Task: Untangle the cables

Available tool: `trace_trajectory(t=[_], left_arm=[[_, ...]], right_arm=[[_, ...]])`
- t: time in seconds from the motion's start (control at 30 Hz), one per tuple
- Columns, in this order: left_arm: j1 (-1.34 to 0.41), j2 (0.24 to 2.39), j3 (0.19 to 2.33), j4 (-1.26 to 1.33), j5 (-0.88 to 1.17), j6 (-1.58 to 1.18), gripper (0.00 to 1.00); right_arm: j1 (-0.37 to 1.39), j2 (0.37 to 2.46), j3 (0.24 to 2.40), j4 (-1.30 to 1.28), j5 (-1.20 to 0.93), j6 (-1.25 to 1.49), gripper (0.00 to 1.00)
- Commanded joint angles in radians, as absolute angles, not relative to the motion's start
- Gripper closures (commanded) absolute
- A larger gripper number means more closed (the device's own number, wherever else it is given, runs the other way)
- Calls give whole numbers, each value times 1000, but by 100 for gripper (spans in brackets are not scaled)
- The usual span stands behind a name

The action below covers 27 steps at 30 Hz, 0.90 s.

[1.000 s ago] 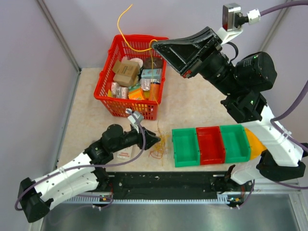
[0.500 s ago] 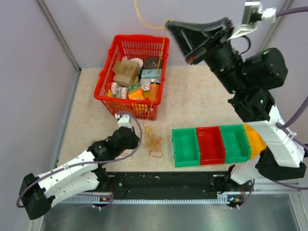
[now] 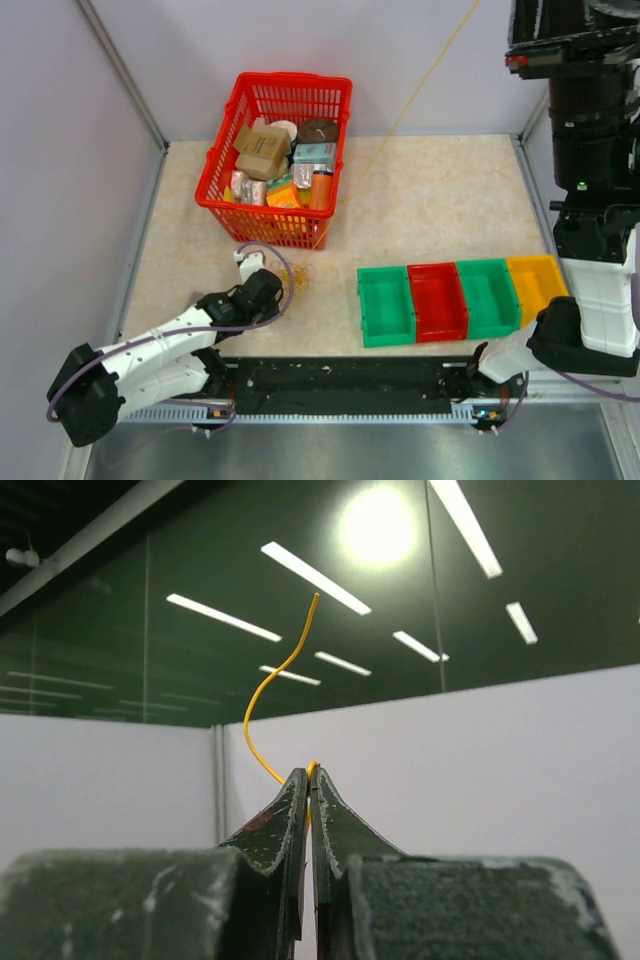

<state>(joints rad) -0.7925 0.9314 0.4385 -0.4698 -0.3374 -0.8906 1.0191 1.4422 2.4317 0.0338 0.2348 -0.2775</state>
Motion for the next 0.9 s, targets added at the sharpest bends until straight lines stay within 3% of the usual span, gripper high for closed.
trace_trajectory(t=[0.0,0.4,0.47,0.63,0.77,0.87], left_arm=[[-788,936,416,-462,-336,-911,100],[-781,930,413,-445,-322,-887,100],[-781,901,417,-393,-270,-844,100],[-781,801,465,-330,-204,-758,100],[-781,761,529,-394,-207,-735,100],[-781,686,561,-408,-183,-713,100]], right_arm=[[1026,1440,2517,225,158,-445,100],[1026,1470,2559,367,29,-597,100],[1025,1428,2455,348,107,-583,100],[1026,1247,1949,402,216,-476,100],[1025,1244,1919,267,172,-268,100],[1025,1291,2031,165,33,-116,100]])
